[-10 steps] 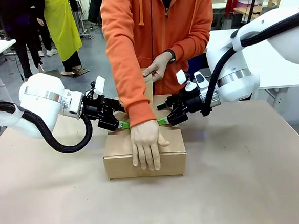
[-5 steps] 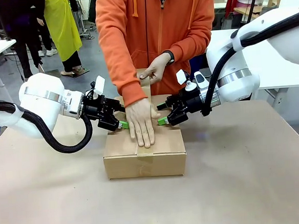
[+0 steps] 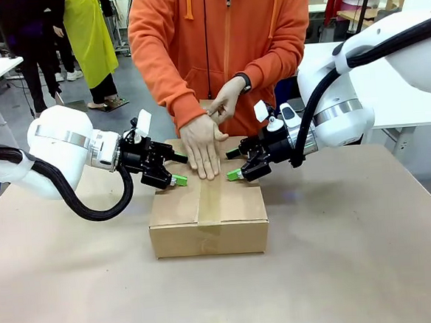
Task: Pack the gift set into the box.
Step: Press and hold the closed box until the human finishes sealing it.
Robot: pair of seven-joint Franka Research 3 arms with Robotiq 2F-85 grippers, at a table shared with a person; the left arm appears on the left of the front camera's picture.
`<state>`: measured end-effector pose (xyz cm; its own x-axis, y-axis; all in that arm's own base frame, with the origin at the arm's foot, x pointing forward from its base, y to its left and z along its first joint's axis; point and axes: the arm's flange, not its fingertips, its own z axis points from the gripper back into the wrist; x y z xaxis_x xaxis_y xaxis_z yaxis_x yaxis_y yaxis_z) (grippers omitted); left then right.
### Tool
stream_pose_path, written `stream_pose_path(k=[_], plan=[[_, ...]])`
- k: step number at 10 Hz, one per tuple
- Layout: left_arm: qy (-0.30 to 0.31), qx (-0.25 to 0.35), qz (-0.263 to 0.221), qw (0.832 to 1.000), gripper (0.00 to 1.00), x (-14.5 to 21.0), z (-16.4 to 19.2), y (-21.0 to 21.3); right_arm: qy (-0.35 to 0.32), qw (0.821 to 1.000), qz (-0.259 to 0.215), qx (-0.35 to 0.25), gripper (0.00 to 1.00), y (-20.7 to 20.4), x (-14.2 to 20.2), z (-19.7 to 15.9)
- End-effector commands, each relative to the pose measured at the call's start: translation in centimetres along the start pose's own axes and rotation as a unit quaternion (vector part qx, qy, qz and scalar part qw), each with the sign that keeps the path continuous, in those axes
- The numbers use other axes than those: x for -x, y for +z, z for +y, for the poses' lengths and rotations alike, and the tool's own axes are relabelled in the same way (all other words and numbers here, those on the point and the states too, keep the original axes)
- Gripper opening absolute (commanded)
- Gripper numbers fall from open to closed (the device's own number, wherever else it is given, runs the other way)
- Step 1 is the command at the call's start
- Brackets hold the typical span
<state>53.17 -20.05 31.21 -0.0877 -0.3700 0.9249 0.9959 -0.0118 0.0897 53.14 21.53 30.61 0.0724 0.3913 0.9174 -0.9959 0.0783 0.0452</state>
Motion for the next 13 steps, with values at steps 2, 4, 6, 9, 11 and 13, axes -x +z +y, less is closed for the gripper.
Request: stream_pose_path(k=[2, 4, 6, 9, 11, 13], plan=[[0.000, -0.005, -0.003, 1.000, 1.00, 0.21, -0.15, -0.09, -0.002, 1.000, 0.002, 0.001, 1.00, 0.00, 0.23, 0.07], [0.000, -0.005, -0.003, 1.000, 1.00, 0.21, -0.15, -0.09, -0.002, 1.000, 0.002, 0.001, 1.00, 0.00, 0.23, 0.07], [0.000, -0.005, -0.003, 1.000, 1.00, 0.21, -0.15, -0.09, -0.002, 1.000, 0.002, 0.001, 1.00, 0.00, 0.23, 0.07], [0.000, -0.005, -0.003, 1.000, 1.00, 0.21, -0.15, -0.09, -0.002, 1.000, 0.002, 0.001, 1.00, 0.00, 0.23, 0.07], [0.000, -0.005, -0.003, 1.000, 1.00, 0.21, -0.15, -0.09, -0.002, 1.000, 0.002, 0.001, 1.00, 0.00, 0.23, 0.07], [0.000, -0.005, -0.003, 1.000, 1.00, 0.21, -0.15, -0.09, -0.002, 1.000, 0.002, 0.001, 1.00, 0.00, 0.23, 0.07]])
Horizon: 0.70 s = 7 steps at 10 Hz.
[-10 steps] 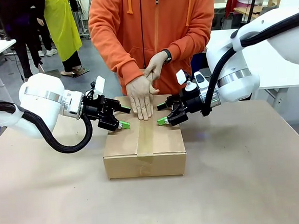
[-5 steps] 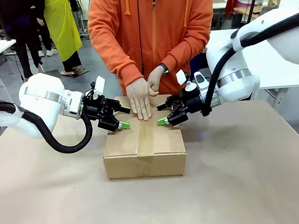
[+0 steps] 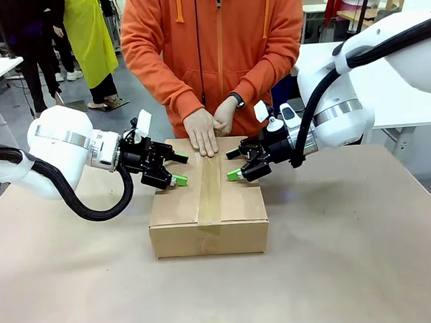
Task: Pack the gift set into the box.
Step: Press and hold the closed box until the human finishes sealing it.
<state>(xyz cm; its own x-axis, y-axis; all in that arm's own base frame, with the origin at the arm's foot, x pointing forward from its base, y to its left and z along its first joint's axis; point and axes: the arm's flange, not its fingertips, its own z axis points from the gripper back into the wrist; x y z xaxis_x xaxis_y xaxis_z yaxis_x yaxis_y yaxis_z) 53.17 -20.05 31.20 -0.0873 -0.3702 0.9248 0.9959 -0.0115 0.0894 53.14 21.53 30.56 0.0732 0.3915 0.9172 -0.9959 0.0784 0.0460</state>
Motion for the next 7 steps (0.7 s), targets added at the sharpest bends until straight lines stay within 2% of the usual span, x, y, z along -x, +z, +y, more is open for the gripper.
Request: stream_pose_path(k=[1, 7], plan=[[-0.001, -0.005, -0.003, 1.000, 1.00, 0.19, -0.15, -0.09, -0.001, 1.000, 0.002, 0.001, 1.00, 0.01, 0.18, 0.06], [0.000, 0.000, 0.000, 1.000, 1.00, -0.02, 0.00, 0.00, 0.000, 1.000, 0.000, 0.000, 1.00, 0.01, -0.05, 0.00]])
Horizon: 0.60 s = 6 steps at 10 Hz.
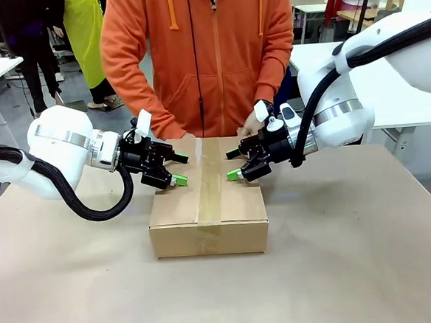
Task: Pack the gift set into the box.
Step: Press and hold the closed box until the human finishes sealing it.
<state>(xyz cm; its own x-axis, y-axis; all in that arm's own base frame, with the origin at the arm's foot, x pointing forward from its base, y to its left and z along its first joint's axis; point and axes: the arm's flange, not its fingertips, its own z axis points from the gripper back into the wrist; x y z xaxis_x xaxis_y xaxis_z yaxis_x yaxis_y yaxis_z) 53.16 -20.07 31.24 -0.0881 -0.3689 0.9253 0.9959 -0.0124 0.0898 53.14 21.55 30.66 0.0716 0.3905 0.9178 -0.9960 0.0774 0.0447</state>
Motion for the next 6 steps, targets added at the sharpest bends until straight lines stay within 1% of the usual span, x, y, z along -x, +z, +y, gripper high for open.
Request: stream_pose_path(k=[1, 2, 3, 4, 5, 6], plan=[[-0.025, -0.003, -0.085, 0.996, 1.00, -2.8, -1.6, 4.4, 0.023, 0.999, -0.040, 0.017, 1.00, 2.9, -1.8, 1.7], [-0.039, -0.022, -0.159, 0.986, 1.00, -4.6, -3.4, 9.4, 0.024, 0.995, -0.090, 0.025, 1.00, 6.8, -2.8, 3.6], [-0.059, -0.026, -0.254, 0.965, 1.00, -5.1, -5.3, 14.7, 0.019, 0.988, -0.151, 0.035, 1.00, 11.3, -2.8, 5.5], [-0.065, -0.032, -0.328, 0.942, 1.00, -4.1, -6.9, 19.8, 0.007, 0.976, -0.210, 0.050, 1.00, 15.7, -1.6, 7.0], [-0.054, -0.058, -0.376, 0.923, 1.00, -2.1, -7.6, 23.1, 0.001, 0.967, -0.245, 0.067, 1.00, 18.4, 0.0, 8.1], [-0.037, -0.087, -0.430, 0.898, 1.00, 0.4, -8.1, 25.6, -0.001, 0.955, -0.287, 0.078, 1.00, 20.8, 2.0, 9.0]])
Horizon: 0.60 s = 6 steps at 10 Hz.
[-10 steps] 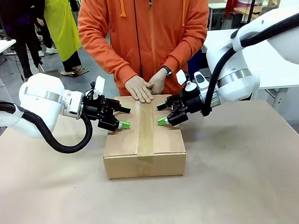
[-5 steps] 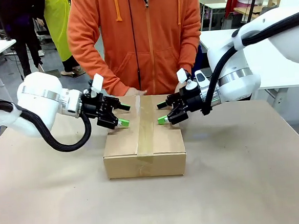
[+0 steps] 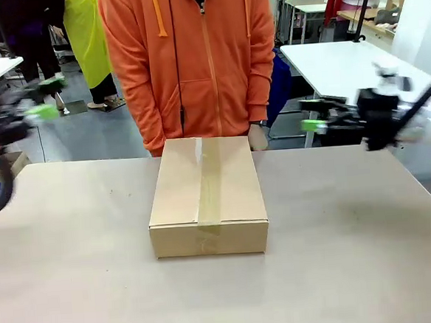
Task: Pack the gift set into the box.
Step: Press and hold the closed box until the human finishes sealing it.
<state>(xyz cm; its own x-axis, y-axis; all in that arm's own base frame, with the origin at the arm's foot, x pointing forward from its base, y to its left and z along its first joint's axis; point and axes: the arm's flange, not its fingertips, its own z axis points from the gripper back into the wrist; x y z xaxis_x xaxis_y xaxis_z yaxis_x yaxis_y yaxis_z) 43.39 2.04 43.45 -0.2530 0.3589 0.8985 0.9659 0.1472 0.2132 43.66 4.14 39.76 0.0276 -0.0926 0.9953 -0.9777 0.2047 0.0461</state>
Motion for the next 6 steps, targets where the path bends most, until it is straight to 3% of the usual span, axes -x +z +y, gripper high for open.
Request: stream_pose_path(k=[1, 2, 3, 4, 6], plan=[[0.039, -0.077, -0.098, 0.991, 1.00, 3.9, 0.7, 6.3, 0.016, 0.994, -0.093, 0.059, 1.00, 5.0, 3.0, 0.8], [0.061, -0.129, -0.104, 0.984, 1.00, 5.2, 0.8, 7.8, 0.039, 0.978, -0.168, 0.118, 1.00, 7.4, 4.0, 1.1], [0.119, -0.166, -0.055, 0.977, 1.00, 6.6, 1.5, 7.5, -0.003, 0.999, -0.046, 0.028, 1.00, 3.9, 0.8, 0.9], [0.034, -0.080, -0.080, 0.993, 1.00, 2.3, -1.1, 8.4, -0.003, 0.999, -0.046, 0.028, 1.00, 3.9, 0.8, 0.9], [0.034, -0.080, -0.080, 0.993, 1.00, 2.3, -1.1, 8.4, -0.003, 0.999, -0.046, 0.028, 1.00, 3.9, 0.8, 0.9]])
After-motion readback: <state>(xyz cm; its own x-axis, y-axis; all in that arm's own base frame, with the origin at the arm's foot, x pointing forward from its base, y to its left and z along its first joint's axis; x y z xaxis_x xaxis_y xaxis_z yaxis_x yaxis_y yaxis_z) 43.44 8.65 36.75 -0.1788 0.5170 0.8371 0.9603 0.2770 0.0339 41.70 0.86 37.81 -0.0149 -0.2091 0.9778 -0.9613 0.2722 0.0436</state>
